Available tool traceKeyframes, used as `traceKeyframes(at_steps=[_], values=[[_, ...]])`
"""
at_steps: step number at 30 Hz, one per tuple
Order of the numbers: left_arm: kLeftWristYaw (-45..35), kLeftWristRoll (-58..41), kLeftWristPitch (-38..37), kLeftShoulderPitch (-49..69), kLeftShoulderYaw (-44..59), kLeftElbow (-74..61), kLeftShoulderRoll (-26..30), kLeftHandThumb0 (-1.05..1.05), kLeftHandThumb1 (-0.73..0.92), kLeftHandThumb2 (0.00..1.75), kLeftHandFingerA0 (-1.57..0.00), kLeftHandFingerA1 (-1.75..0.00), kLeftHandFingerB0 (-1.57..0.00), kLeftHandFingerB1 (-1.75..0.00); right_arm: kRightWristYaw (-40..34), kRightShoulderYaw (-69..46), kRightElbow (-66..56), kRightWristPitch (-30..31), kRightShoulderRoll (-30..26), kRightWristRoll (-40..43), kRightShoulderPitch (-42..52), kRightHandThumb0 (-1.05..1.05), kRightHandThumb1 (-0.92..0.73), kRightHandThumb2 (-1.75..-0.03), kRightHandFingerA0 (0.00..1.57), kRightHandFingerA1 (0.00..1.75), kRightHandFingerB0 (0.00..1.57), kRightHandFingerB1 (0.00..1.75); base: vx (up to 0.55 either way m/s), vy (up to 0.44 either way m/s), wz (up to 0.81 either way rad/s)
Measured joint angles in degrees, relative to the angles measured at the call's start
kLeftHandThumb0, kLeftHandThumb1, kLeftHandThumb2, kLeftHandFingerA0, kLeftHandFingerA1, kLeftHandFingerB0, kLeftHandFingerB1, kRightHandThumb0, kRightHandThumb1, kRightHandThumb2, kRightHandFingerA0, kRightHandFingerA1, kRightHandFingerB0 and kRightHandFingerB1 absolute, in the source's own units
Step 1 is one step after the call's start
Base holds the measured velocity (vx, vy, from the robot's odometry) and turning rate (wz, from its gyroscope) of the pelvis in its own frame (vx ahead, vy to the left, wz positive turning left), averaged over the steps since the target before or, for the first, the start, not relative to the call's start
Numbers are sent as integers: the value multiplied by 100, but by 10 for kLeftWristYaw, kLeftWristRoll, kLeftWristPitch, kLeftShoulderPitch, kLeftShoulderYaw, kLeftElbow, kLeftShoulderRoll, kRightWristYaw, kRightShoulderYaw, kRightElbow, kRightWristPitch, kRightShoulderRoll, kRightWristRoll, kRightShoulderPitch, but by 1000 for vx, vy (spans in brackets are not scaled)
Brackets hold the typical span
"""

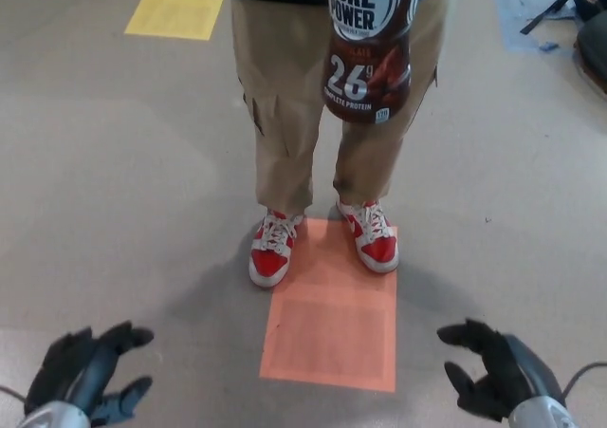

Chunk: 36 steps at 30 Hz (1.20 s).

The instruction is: The robot recieved a bottle of protein shake from a person using its left hand and then shake the protein up and down 2 two times and hand it back to the person

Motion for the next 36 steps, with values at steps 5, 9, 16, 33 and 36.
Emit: traceKeyframes(at_steps=[5,9,16,33,36], values=[[3,-10,-49,-3,26,-36,1,-16,85,65,-86,-49,-70,-49,-42,7,27,-53,0,-8,-4,-18,-71,-70,101,58,73,54,0,0,0],[-19,-34,-82,-2,59,-101,1,-18,86,65,-88,-47,-74,-49,-75,12,50,-91,0,-17,-5,-20,-71,-71,100,59,74,57,0,0,0],[-88,-82,-85,-4,87,-228,1,-27,80,65,-70,-43,-52,-37,-100,14,67,-120,0,-26,-7,-21,-74,-73,98,58,75,59,0,0,0],[-210,-148,52,-22,89,-477,1,-77,66,60,-2,-25,0,-20,-119,24,73,-146,1,-35,0,-23,-73,-73,100,61,78,63,0,0,0],[-224,-154,77,-39,87,-495,1,-75,52,92,0,-21,0,-16,-121,25,73,-147,1,-36,1,-24,-73,-70,99,60,80,61,0,0,0]])
